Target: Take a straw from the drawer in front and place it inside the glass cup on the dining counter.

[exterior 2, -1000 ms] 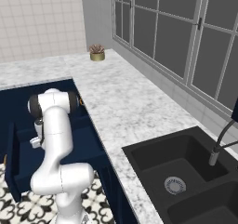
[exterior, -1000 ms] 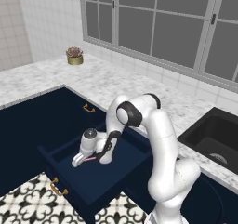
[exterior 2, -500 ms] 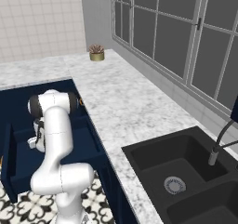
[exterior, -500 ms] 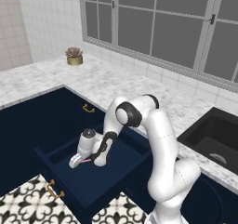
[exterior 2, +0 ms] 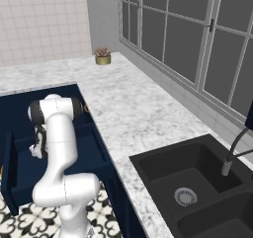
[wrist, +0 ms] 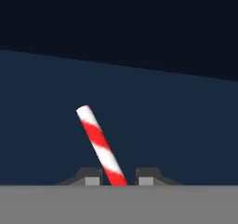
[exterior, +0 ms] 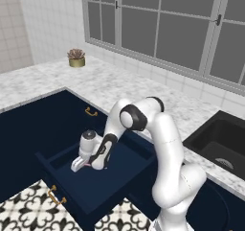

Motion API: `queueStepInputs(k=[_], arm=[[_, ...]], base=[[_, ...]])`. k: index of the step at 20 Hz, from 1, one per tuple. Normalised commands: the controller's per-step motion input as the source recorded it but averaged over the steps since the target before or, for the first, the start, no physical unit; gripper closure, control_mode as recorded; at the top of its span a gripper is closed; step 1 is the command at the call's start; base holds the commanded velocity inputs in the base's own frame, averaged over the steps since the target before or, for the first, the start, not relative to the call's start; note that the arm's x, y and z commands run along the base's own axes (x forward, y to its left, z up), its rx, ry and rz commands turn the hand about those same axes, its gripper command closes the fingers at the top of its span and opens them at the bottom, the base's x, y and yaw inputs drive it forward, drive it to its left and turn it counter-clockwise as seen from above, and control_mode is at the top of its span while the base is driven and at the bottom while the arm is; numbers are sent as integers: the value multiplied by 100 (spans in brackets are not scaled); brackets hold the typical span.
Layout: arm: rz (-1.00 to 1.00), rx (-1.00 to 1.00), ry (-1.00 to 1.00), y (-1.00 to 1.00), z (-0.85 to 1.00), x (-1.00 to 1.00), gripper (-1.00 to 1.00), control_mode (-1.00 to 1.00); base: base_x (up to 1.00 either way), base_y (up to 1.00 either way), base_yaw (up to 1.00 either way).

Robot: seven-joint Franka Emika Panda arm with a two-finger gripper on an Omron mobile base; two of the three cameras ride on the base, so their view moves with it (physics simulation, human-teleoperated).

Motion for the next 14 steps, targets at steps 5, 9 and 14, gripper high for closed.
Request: queueStepInputs(k=[5, 9, 14], arm=[[-1, 0, -3, 0, 26, -49, 100, -100], [0, 1, -15, -1, 85, -76, 100, -100], [0, 0, -19, -25, 100, -88, 100, -100]], base=[[0, 0, 0], [0, 0, 0], [0, 0, 0]])
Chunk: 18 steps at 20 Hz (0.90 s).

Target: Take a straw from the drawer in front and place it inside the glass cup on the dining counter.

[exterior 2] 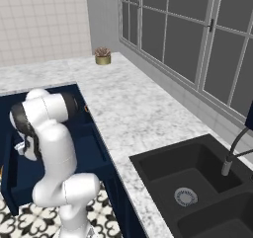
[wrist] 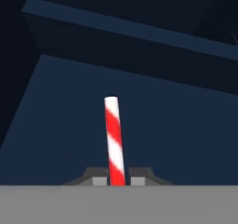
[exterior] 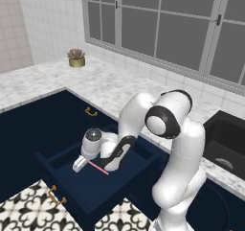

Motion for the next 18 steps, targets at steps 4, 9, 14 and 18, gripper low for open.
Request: queueStepInputs(k=[4, 9, 14, 18], arm=[[-3, 4, -17, -36, 100, -38, 100, -100], [-6, 8, -6, -13, 100, 10, 100, -100], [-10, 11, 0, 0, 100, 24, 100, -100], [-7, 9, 0, 0, 100, 9, 100, -100]], base=[[0, 0, 0], [0, 0, 0], [0, 0, 0], [0, 0, 0]])
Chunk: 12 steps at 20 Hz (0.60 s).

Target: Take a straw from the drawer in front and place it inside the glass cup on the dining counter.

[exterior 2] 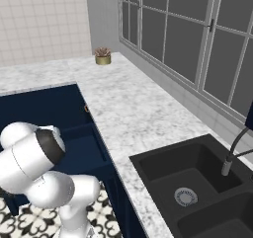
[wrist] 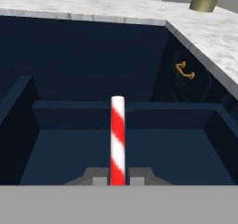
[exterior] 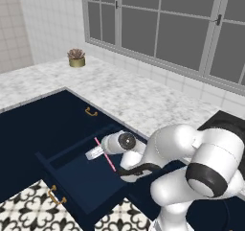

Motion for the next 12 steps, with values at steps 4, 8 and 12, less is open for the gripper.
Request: queueStepInputs(k=[4, 8, 12], arm=[[-4, 6, 0, 0, 100, 7, 100, -100], [-2, 2, 0, 6, 100, 16, 100, -100], [-2, 0, -2, 5, 100, 25, 100, -100]], base=[[0, 0, 0], [0, 0, 0], [0, 0, 0]])
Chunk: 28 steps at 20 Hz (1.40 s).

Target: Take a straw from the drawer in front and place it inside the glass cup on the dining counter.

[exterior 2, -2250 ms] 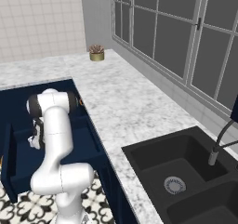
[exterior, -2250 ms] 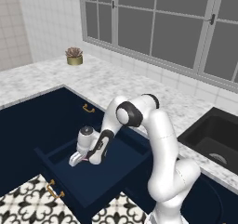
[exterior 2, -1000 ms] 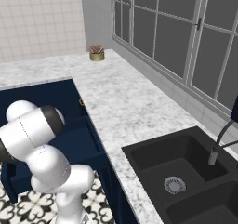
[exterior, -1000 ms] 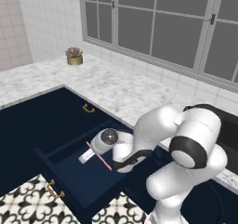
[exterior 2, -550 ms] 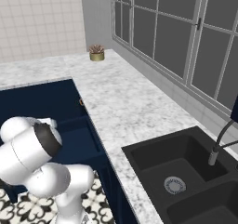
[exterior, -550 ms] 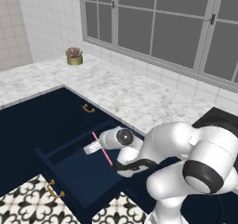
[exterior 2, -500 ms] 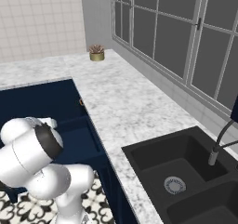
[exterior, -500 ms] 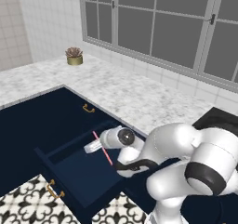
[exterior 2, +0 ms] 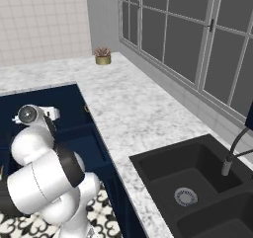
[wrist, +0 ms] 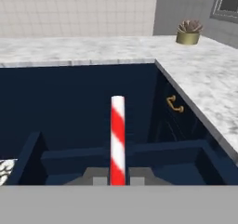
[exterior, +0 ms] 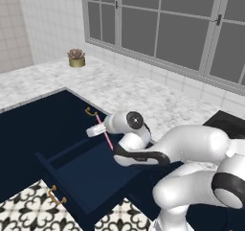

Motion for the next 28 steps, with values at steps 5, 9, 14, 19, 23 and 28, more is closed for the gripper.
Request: queueStepInputs(k=[5, 9, 14, 19, 23, 28], arm=[[-5, -15, -10, -14, 100, 10, 100, -100], [-10, -18, -16, -62, 63, -21, 100, -100], [-14, -3, -7, -69, 39, -37, 100, -100], [-8, 16, -5, -60, 34, -57, 100, -100], [0, 17, -7, -36, 27, -58, 100, -100], [0, 5, -5, -25, 13, -50, 100, -100]], base=[[0, 0, 0], [0, 0, 0], [0, 0, 0], [0, 0, 0], [0, 0, 0], [0, 0, 0]])
